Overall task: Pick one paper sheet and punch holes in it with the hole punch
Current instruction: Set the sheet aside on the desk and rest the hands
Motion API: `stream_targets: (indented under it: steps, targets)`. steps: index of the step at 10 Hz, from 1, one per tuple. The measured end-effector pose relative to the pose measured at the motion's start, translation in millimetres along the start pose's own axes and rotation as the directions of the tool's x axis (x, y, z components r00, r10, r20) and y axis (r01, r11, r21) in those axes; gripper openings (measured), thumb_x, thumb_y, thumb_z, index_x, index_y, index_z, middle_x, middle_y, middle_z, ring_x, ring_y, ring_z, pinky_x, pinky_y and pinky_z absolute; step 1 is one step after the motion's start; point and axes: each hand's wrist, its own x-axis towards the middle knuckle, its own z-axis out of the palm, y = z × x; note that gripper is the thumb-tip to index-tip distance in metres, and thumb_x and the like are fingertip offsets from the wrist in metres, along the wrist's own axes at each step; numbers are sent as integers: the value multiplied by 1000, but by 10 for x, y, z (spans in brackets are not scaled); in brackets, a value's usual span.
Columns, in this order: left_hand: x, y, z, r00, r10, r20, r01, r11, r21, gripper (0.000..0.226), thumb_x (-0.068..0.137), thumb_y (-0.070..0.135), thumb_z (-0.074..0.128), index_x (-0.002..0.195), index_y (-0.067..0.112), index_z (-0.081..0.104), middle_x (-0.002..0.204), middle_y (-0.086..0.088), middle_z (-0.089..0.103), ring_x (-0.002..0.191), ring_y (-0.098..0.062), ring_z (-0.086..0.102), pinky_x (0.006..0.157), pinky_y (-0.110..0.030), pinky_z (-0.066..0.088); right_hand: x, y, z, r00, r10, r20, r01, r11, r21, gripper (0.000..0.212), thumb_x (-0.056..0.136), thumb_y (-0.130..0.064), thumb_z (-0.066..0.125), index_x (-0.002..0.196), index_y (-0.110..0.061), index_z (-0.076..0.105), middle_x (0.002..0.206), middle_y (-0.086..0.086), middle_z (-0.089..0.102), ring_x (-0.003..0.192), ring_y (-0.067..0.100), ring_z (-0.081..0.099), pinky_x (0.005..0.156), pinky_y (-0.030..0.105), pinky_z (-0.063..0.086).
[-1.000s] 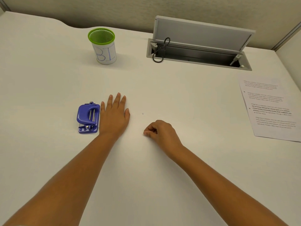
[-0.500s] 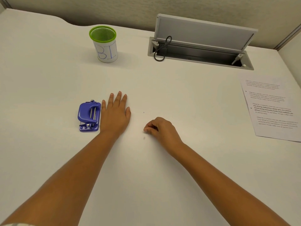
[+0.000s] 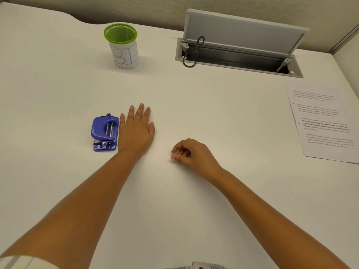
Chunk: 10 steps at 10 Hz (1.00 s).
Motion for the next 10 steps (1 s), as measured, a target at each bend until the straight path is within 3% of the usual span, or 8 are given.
stream_targets:
  steps: [2, 4, 6, 7, 10]
  targets:
    - [3, 0, -16, 1000, 7, -8, -8, 1000, -7, 52, 98, 31, 23, 148, 17, 16, 158, -3, 12, 146, -25, 5, 117, -47, 4, -256, -44, 90, 978, -101, 181, 119, 988, -97, 22, 75, -34, 74, 93, -24, 67, 82, -12, 52, 66, -3, 49, 64, 8, 38]
    - [-21, 6, -11, 1000, 8, -7, -8, 1000, -12, 52, 98, 29, 24, 148, 16, 17, 158, -4, 12, 146, -26, 5, 117, -47, 5, -371, -93, 151, 963, -132, 237, 181, 963, -199, 25, 80, -37, 68, 100, -24, 65, 88, -14, 46, 68, -11, 44, 62, 5, 31]
    - [-20, 15, -27, 1000, 6, -17, -7, 1000, -25, 52, 97, 26, 24, 147, 16, 18, 158, -4, 13, 146, -26, 6, 117, -47, 5, -371, -116, 159, 962, -138, 237, 199, 946, -257, 18, 84, -31, 65, 99, -20, 65, 88, -14, 45, 66, -11, 41, 61, 10, 29]
    - [-25, 15, -28, 1000, 7, -16, -7, 1000, -28, 52, 97, 26, 24, 147, 16, 18, 158, -4, 14, 146, -26, 7, 117, -47, 5, -383, -121, 170, 965, -138, 222, 194, 947, -257, 14, 85, -29, 63, 95, -20, 66, 86, -14, 45, 64, -11, 43, 60, 5, 29]
    - [-28, 23, -42, 1000, 2, -13, -2, 1000, -29, 52, 97, 25, 25, 147, 16, 18, 158, -4, 13, 146, -25, 6, 118, -47, 5, -374, -152, 205, 982, -94, 164, 135, 954, -266, 12, 88, -24, 58, 95, -17, 65, 88, -8, 51, 73, 6, 47, 67, 19, 36]
